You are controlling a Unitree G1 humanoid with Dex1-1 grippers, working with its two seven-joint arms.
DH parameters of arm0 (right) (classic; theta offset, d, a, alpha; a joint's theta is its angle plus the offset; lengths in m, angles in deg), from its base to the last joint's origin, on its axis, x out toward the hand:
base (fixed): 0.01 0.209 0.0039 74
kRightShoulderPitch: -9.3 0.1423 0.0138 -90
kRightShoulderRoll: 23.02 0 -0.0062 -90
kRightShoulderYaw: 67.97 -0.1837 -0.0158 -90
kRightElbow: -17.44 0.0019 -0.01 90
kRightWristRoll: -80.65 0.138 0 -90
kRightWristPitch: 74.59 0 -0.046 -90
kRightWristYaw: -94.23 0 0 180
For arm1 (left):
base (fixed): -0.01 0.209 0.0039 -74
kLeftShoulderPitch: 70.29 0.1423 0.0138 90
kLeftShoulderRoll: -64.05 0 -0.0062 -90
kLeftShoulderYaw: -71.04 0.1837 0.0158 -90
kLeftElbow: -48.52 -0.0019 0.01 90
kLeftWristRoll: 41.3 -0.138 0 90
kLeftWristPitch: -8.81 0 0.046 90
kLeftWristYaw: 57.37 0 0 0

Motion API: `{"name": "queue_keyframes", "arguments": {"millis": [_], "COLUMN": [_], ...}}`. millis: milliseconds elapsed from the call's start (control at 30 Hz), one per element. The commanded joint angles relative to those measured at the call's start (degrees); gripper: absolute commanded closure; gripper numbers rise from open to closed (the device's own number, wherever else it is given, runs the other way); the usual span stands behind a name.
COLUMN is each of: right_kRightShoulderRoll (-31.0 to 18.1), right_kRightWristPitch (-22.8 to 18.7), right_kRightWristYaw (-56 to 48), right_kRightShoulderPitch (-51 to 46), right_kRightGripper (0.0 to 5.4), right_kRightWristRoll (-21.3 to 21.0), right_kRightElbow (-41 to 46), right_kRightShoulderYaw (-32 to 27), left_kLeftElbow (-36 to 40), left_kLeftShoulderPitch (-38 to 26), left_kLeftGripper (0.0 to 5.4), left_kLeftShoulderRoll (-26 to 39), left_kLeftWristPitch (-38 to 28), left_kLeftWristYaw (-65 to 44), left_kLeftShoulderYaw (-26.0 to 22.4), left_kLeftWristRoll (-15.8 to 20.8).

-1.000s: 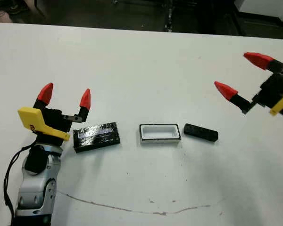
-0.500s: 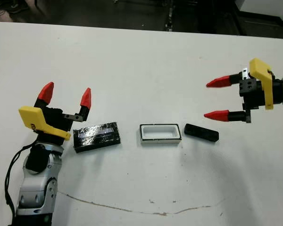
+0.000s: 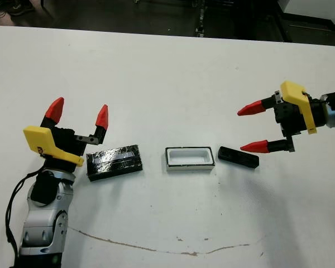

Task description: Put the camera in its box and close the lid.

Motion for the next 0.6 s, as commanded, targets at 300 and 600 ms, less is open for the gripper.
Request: {"name": "queue_keyframes", "arguments": {"millis": [300, 600], "right_kRightShoulderRoll": [-0.39, -0.08], "right_kRightWristPitch": [-1.44, -2.71], "right_kRightWristYaw": [2.84, 3.33], "right_kRightShoulderPitch": [-4.29, -5.75], "right_kRightGripper": [0.01, 0.01], "right_kRightWristRoll": [-3.07, -3.69], "right_kRightElbow": [5.86, 7.67], "right_kRightShoulderYaw": [1.3, 1.98], "left_kLeftElbow": [-0.12, -0.01], "left_kLeftShoulderPitch": [0.97, 0.96], "left_kLeftGripper": [0.0, 0.0], "left_kLeftShoulderRoll": [0.21, 0.28], "left_kLeftWristPitch": [0.31, 0.57], "left_kLeftWristYaw": [-0.4, -0.45], "left_kLeftShoulderYaw": [-0.37, -0.39], "left_kLeftWristRoll": [0.62, 0.62]}}
